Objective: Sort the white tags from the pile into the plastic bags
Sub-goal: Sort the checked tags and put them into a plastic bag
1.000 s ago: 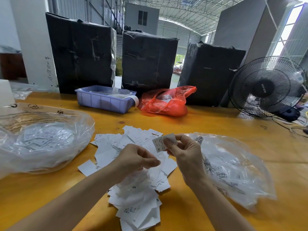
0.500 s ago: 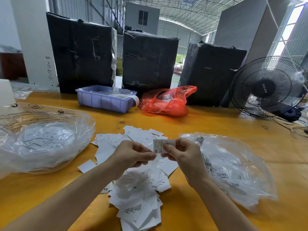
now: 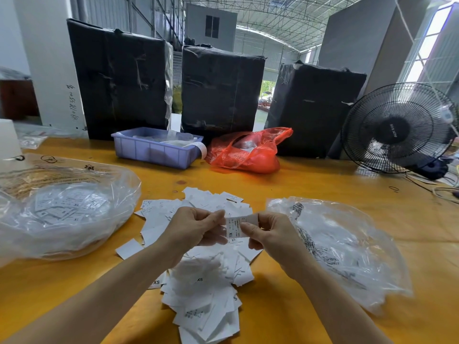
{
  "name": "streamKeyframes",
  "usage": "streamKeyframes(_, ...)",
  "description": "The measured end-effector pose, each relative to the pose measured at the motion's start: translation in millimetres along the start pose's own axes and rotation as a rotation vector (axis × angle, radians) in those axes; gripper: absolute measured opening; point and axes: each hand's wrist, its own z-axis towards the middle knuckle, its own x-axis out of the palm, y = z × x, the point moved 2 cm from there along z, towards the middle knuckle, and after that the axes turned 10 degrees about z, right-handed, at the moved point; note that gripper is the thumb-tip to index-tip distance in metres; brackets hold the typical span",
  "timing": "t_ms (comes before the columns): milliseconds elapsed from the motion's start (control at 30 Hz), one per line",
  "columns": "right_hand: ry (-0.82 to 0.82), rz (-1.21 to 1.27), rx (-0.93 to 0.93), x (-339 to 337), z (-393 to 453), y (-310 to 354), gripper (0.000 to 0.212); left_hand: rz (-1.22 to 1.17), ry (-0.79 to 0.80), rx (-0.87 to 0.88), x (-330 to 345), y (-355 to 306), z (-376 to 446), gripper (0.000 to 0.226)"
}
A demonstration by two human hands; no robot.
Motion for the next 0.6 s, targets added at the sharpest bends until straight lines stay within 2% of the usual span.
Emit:
streamKeyframes(267, -0.141, 0.093, -0.147, -6.4, 3.4, 2.2, 0.004, 0.071, 0.135, 0.010, 4.0, -0.7, -3.1, 0.022)
streamKeyframes(600, -0.140, 0.103, -0.208, -7.2, 5.1, -0.6, 0.005, 0.083, 0.170, 0.019, 4.1, -2.3, -3.5, 0.018)
